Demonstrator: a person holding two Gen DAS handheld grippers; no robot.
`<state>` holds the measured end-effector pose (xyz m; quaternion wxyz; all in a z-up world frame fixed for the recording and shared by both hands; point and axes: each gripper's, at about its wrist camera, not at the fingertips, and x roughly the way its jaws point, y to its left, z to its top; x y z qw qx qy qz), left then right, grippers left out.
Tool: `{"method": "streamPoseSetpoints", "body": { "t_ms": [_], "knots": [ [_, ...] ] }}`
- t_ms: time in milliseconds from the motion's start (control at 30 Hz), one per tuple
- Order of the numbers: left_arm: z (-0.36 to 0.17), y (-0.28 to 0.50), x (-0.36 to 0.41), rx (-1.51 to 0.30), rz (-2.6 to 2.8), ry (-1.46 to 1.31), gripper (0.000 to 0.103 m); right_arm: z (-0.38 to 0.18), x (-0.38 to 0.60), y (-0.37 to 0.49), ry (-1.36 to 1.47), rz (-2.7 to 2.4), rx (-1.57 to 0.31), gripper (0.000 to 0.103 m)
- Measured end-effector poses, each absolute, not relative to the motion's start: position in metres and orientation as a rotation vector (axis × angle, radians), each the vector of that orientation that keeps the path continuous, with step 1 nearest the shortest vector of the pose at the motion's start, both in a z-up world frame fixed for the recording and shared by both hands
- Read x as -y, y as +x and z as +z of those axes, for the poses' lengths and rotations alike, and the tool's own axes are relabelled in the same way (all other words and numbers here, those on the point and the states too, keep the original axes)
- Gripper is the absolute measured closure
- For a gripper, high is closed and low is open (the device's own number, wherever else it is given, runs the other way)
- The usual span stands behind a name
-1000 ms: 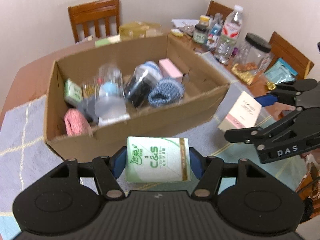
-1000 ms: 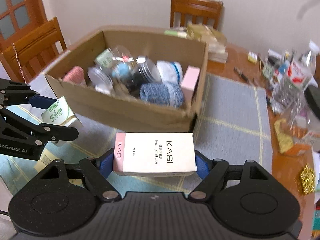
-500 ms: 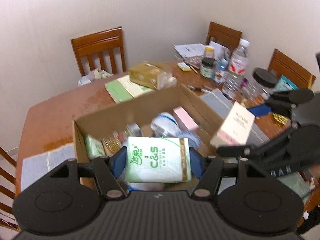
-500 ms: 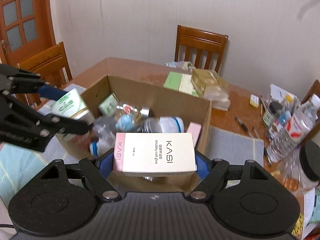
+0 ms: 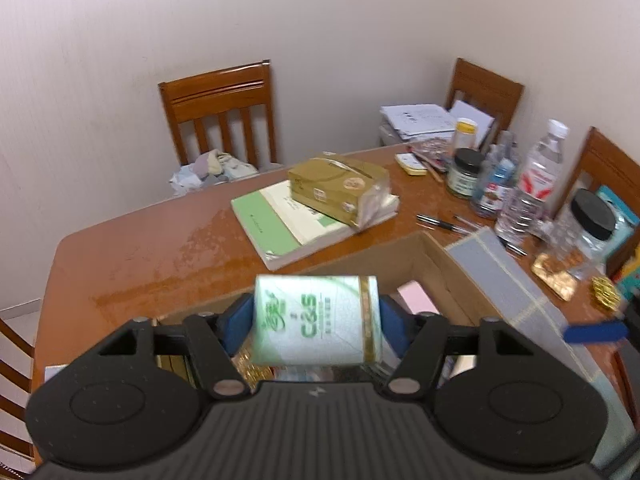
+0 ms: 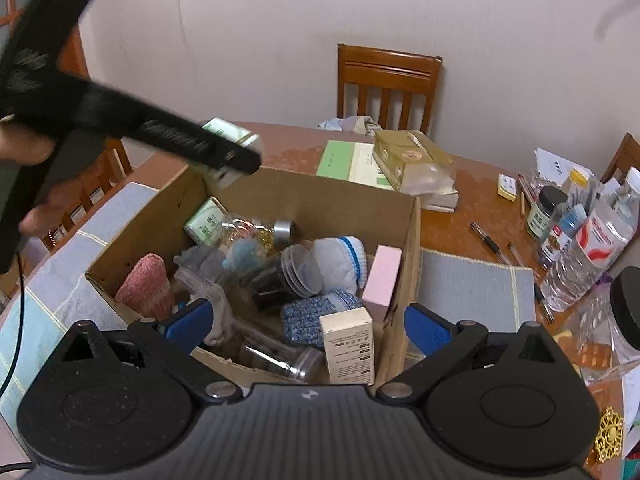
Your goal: Organize objects
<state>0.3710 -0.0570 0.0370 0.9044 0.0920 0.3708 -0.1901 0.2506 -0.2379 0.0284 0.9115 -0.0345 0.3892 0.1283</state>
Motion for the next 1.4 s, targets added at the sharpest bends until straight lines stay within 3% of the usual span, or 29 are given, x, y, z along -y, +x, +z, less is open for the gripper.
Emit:
{"method": "streamPoseSetpoints", "body": {
  "t_ms": [67, 333, 1033, 1400],
  "knots": [
    [0.033, 0.380, 0.063, -0.771, -0.355, 0.191, 0.004, 0.026, 0.240, 0.251, -0.070, 0.252, -0.815, 0.000],
    [0.027, 0.371, 0.066, -0.757, -0.357, 0.188, 0.004, 0.022, 0.246, 0.251, -0.048, 0.171, -0.879, 0.000],
    [-0.013, 0.240, -0.003, -0.893, -0.064, 0.098, 0.003, 0.001, 0.221, 0.236, -0.016, 0.002, -1.026, 0.000],
    [-0.003, 0.214, -0.006, -0.907, -0.049, 0.018, 0.003, 0.006, 0.207, 0.219, -0.026, 0.001, -1.021, 0.000]
  ]
}}
